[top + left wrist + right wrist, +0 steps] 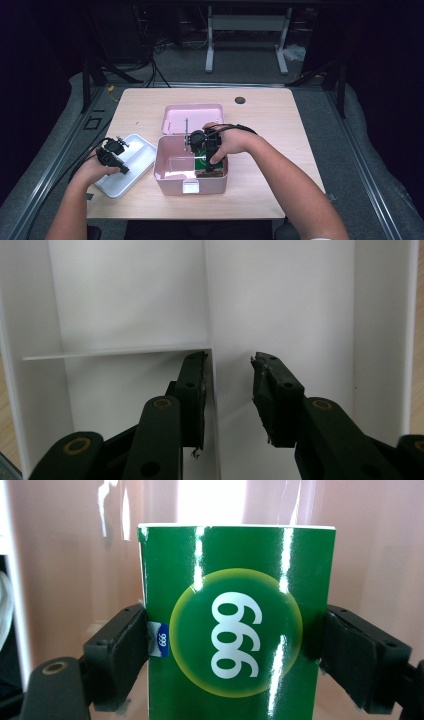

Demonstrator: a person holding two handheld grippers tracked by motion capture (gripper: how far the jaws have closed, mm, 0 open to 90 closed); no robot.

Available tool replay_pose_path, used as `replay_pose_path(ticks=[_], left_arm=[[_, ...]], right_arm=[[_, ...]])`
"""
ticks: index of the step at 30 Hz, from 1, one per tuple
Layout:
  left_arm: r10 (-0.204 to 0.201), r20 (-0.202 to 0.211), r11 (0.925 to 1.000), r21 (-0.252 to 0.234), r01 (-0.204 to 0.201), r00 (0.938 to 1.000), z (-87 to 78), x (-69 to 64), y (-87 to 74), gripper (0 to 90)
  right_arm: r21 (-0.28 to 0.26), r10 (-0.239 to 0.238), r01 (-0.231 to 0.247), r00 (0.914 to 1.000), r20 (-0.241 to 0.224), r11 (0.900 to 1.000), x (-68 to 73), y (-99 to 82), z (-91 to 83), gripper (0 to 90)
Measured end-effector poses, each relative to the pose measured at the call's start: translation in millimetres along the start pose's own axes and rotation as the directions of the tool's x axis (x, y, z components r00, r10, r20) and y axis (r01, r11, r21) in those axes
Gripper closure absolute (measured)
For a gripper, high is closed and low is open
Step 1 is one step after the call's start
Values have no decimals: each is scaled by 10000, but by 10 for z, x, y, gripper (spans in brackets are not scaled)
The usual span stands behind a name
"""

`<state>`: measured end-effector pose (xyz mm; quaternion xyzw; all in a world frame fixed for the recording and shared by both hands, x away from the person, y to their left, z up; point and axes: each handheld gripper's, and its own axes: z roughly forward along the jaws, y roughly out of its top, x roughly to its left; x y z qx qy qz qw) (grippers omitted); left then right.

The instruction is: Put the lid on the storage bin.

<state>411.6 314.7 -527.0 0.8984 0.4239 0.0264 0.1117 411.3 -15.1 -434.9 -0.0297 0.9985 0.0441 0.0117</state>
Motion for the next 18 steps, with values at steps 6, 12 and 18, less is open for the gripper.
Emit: replay_pose_path(ticks=[6,12,18], left_arm=[[9,22,10000,6,-9,10000,-1,4,0,659],[8,29,10000,33,-8,10000,0,3,5,659],[6,10,10000,53,-6,10000,-2,2,4,659]], right_arm=[[-143,72,-71,10000,38,9999,-27,-15,92,162],[-125,100,-101,9999,-9,9999,-37,-41,181,161],[-27,174,-175,9998,-42,9998,-50,-70,250,159]])
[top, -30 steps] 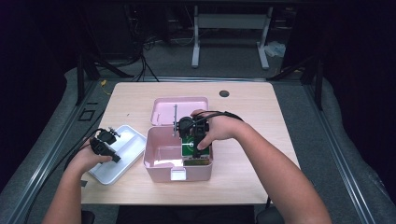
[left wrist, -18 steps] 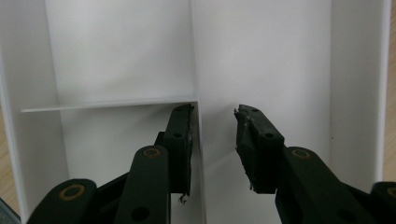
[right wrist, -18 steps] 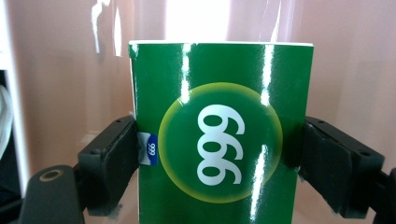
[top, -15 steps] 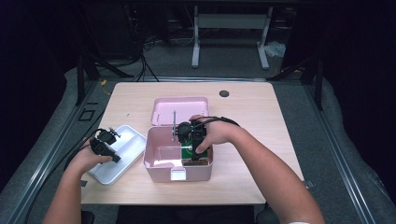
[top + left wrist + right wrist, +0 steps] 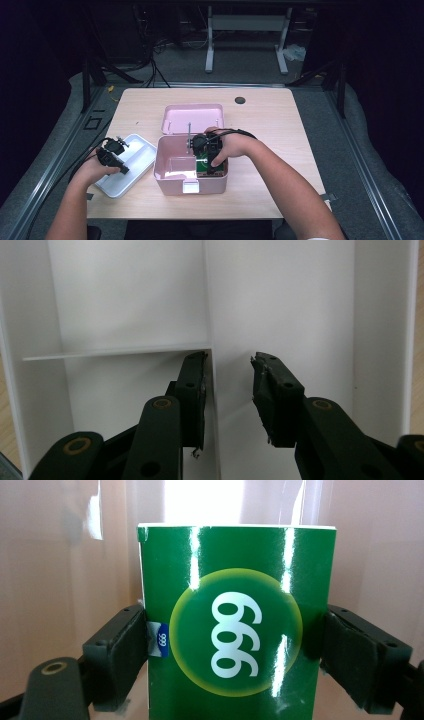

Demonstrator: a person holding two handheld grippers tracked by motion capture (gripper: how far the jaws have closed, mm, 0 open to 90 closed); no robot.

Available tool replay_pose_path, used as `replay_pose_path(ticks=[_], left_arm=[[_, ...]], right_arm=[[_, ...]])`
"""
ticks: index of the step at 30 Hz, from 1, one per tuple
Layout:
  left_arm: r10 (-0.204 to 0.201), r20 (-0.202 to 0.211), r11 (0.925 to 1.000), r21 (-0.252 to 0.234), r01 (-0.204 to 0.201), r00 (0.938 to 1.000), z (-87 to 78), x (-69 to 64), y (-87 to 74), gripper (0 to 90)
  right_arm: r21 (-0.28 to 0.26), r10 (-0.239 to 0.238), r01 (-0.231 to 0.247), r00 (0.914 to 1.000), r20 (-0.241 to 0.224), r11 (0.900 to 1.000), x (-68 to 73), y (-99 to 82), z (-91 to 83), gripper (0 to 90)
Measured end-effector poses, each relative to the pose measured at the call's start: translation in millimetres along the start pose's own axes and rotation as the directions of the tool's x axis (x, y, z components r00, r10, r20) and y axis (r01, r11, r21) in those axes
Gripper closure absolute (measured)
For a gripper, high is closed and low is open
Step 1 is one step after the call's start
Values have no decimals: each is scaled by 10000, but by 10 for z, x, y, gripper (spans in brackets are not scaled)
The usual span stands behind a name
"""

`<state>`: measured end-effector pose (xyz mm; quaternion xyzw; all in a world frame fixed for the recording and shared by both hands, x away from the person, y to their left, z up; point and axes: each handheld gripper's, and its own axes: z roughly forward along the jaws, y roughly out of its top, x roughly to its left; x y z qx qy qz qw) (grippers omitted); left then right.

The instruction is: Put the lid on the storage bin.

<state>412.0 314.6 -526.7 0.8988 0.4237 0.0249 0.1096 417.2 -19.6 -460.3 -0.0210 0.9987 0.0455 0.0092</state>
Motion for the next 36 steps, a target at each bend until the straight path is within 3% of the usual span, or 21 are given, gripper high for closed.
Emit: replay_pose_path(ticks=[5,9,16,26,36], left_arm=[[-3,16,10000,-21,3,10000,1,1,-1,659],[-2,18,10000,-22,2,10000,1,2,-1,659],[4,-16,10000,0,-4,10000,1,-3,0,658],[-13,-46,10000,-9,13,10000,3,-8,1,657],[3,-71,10000,-12,-3,10000,4,-12,1,657]], right_arm=[[224,240,-240,9997,13,9995,-12,-17,30,148],[9,384,-385,9990,217,9993,-3,-9,-42,137],[43,565,-565,9984,37,9984,19,-11,-96,144],[-369,748,-738,9969,261,9966,40,-69,-380,171],[-807,1166,-1113,9911,637,9905,62,-293,-730,228]])
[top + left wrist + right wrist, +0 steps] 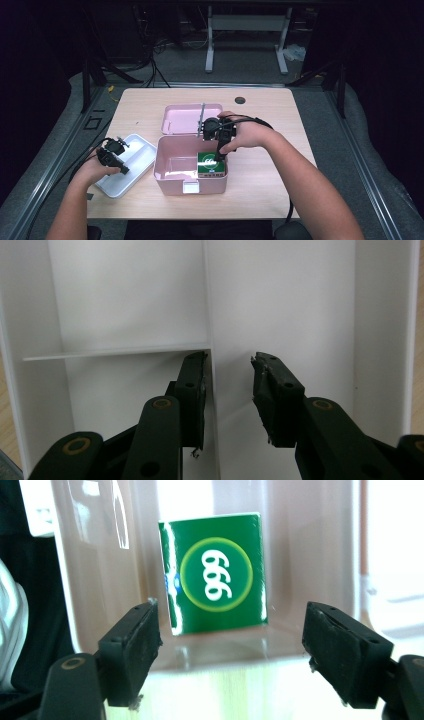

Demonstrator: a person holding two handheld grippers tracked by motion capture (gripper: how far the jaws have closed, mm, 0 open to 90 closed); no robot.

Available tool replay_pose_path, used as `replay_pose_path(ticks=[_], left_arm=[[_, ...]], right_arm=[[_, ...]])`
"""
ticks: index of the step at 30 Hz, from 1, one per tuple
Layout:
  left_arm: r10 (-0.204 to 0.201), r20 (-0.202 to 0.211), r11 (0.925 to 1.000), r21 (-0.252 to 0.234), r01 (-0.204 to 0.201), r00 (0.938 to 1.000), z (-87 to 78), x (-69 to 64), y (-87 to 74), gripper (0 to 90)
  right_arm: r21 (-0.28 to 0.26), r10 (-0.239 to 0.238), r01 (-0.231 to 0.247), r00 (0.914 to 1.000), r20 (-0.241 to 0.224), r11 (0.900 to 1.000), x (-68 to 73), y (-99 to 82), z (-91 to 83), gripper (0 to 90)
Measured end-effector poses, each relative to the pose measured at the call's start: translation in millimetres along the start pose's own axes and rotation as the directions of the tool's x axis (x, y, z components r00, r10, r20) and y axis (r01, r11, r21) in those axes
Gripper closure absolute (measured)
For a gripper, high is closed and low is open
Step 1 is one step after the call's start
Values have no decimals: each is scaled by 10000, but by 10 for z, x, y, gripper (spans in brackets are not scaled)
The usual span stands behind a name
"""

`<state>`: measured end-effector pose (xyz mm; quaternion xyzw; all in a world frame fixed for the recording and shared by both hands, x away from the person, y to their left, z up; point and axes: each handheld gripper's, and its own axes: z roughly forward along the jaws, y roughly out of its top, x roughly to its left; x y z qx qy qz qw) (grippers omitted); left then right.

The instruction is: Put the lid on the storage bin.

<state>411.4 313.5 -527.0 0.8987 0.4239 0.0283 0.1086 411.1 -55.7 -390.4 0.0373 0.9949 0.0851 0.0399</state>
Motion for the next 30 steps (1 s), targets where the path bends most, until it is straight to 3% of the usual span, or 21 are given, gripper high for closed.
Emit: replay_pose_path(ticks=[12,17,21,22,26,29,30], left_arm=[[29,5,10000,-42,-29,10000,-2,4,-8,658],[9,-9,10000,-18,-9,10000,-2,2,-4,658],[23,2,10000,-33,-23,10000,-1,2,-6,658],[50,32,10000,-37,-50,10000,-2,8,-8,659],[69,-46,10000,20,-69,10000,0,-1,0,668],[96,-143,9999,46,-95,9999,2,-18,3,667],[96,-143,9999,46,-95,9999,2,-18,3,668]], right_arm=[[-354,824,-814,9961,301,9961,-26,-406,-216,257],[-552,1822,-1802,9827,340,9821,-22,-690,-177,257],[-693,2189,-2147,9739,606,9742,-30,-802,-122,259],[-591,2543,-2506,9648,675,9663,-27,-885,-60,276],[-677,3033,-2977,9478,983,9522,2,-1022,67,276],[-977,3799,-3708,9193,1024,9236,13,-1128,191,281],[-977,3799,-3708,9193,1024,9236,13,-1128,191,281]])
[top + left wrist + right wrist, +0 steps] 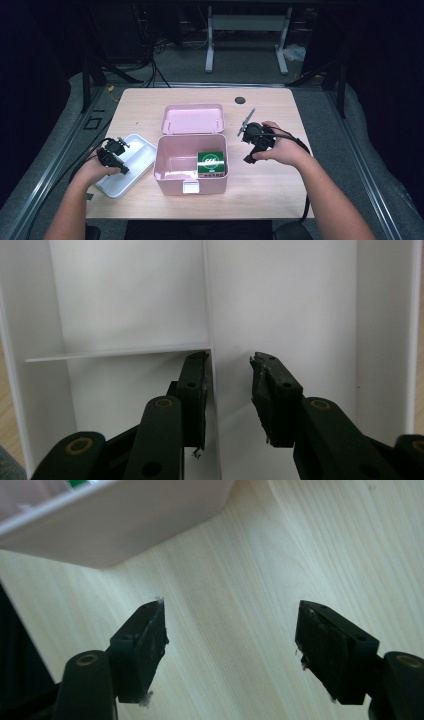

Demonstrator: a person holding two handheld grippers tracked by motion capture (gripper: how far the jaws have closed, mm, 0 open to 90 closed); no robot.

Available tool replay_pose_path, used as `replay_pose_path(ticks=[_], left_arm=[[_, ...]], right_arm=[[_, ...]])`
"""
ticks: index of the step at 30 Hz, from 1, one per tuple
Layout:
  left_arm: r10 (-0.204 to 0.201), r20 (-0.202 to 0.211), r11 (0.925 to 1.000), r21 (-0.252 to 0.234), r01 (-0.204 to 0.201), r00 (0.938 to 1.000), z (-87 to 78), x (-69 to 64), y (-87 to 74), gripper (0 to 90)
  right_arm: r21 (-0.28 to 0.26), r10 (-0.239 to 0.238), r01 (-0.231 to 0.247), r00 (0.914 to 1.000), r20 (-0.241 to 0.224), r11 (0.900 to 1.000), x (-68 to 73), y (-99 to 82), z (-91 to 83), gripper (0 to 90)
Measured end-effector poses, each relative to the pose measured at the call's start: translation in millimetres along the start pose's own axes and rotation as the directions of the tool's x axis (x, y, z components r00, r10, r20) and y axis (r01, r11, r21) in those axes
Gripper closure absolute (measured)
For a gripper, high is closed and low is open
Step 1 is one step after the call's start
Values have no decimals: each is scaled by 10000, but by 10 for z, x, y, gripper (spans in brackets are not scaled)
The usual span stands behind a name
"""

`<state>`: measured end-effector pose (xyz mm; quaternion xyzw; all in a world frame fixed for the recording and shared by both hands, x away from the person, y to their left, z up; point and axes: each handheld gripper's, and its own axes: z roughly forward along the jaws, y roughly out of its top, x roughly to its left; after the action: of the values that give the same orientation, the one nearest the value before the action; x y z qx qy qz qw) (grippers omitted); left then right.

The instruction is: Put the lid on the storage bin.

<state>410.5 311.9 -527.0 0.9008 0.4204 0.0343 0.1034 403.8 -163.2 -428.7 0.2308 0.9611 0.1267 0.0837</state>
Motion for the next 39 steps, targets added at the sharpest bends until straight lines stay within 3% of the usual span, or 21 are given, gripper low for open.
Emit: replay_pose_path(ticks=[1,3,7,11,14,17,20,23,24,25,27,32,33,34,36,39], left_arm=[[-24,-8,10000,-8,24,10000,2,2,2,667],[60,-42,9999,133,-59,10000,0,1,17,668],[199,36,9990,399,-200,9998,1,8,50,667],[187,152,9976,669,-196,9997,6,25,89,681],[149,137,9964,838,-160,9998,7,38,113,707],[-200,224,9958,898,179,9996,8,82,127,755],[-688,668,9942,877,628,9954,3,154,117,761],[-916,803,9916,986,836,9925,4,187,129,768],[-916,803,9916,986,836,9925,4,187,129,776],[-931,762,9902,1113,844,9927,8,184,149,775],[-831,711,9901,1192,742,9940,11,168,171,775],[-617,355,9891,1359,563,9975,20,131,203,814],[-511,140,9890,1399,486,9986,23,117,208,856],[-490,-33,9878,1476,489,9988,26,93,218,862],[-486,-168,9866,1548,506,9987,29,71,229,876],[-495,-262,9853,1625,531,9984,32,58,240,878]], right_arm=[[-182,485,-481,9985,259,9987,-12,-78,89,288],[-462,1018,-1001,9942,359,9939,-13,-144,166,289],[-1098,2083,-2015,9766,543,9733,-16,-298,314,289],[-1627,2638,-2529,9633,487,9537,43,-415,432,294],[-1886,3061,-2858,9478,889,9395,107,-494,505,403],[-2432,3285,-2948,9379,1118,9241,185,-569,544,445],[-2958,3837,-3365,9159,1179,8940,237,-636,570,479],[-3637,4585,-4056,8860,692,8386,243,-715,590,533],[-3637,4585,-4056,8860,692,8386,243,-715,590,533],[-3879,4882,-4416,8723,252,8090,245,-753,609,547],[-3910,4800,-4305,8766,335,8135,251,-764,613,557],[-4046,4800,-4218,8759,496,8114,280,-770,622,566],[-3958,4762,-4129,8763,727,8202,291,-764,647,567],[-3919,4825,-4168,8720,823,8202,302,-759,655,566],[-3906,4805,-4127,8723,907,8229,304,-756,676,556],[-3934,4835,-4197,8722,746,8180,316,-754,694,519]])
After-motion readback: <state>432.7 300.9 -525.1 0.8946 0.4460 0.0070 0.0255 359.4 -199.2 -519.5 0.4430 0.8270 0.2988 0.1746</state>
